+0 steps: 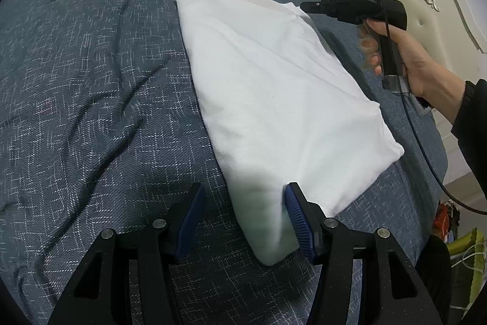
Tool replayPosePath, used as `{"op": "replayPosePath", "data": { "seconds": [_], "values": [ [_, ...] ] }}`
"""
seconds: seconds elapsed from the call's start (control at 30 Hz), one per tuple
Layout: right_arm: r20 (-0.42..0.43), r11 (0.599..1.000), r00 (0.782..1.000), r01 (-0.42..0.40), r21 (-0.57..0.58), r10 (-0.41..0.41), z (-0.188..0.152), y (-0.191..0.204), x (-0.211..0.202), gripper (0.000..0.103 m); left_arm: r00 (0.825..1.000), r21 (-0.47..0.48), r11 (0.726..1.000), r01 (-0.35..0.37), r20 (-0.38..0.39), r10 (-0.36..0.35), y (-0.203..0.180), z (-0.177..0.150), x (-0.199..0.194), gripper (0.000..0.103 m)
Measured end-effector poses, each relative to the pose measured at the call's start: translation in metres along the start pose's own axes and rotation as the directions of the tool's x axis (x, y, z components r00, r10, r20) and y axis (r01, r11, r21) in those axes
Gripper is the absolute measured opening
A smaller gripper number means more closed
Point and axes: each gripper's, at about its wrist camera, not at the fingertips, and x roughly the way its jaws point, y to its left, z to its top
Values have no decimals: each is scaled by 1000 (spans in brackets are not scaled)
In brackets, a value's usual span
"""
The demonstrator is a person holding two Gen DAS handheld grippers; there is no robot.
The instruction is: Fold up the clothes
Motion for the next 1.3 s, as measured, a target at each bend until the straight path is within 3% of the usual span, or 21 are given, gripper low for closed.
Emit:
{"op": "replayPosePath", "data": {
  "seconds": [0.07, 0.17, 0.27, 0.37, 0.5, 0.63, 0.7, 0.77, 0.93, 1.03, 1.13, 1.3],
  "values": [
    [-14, 1000, 1000, -7, -26, 7, -1, 6, 1, 15, 1000, -2, 1000, 1, 0, -1, 0, -1, 0, 59],
    [-57, 995, 998, -1, -95, -5, -10, 18, 8, 17, 1000, -3, 1000, 1, 0, -1, 0, -1, 0, 59],
    [-90, 980, 990, 96, -173, -113, -20, 26, 17, 17, 1000, -4, 1000, 1, 0, -1, 0, -1, 0, 59],
    [-41, 981, 988, 144, -126, -151, -20, 23, 7, 17, 1000, -5, 1000, 1, -1, -1, 0, -1, 0, 59],
    [-9, 994, 1000, 20, -106, -21, -22, 38, -14, 17, 1000, -5, 1000, 0, -1, 0, -1, -3, -1, 59],
    [-122, 979, 989, -104, -177, 83, -40, 68, -9, 17, 1000, -5, 1000, -2, 0, 2, -1, -4, 0, 59],
    [-175, 967, 980, -133, -218, 95, -51, 80, -2, 17, 1000, -6, 1000, -2, 1, 2, -1, -5, 0, 59],
    [-201, 965, 978, -95, -246, 45, -58, 81, 6, 17, 1000, -7, 1000, -1, 1, 1, -1, -5, 0, 59],
    [-153, 990, 988, -16, -139, -6, -53, 53, -4, 15, 1000, -7, 1000, 1, -1, -1, -1, -5, 1, 59],
    [-143, 986, 987, -96, -135, 76, -57, 63, -20, 15, 1000, -7, 1000, 2, -3, -2, -1, -8, -1, 59],
    [-182, 963, 968, -203, -175, 171, -68, 91, -25, 15, 1000, -8, 1000, 1, -3, -1, -1, -8, -2, 59],
    [-294, 947, 943, -225, -231, 153, -90, 122, -3, 15, 1000, -11, 1000, 0, -4, 0, -1, -8, -4, 60]
  ]
}}
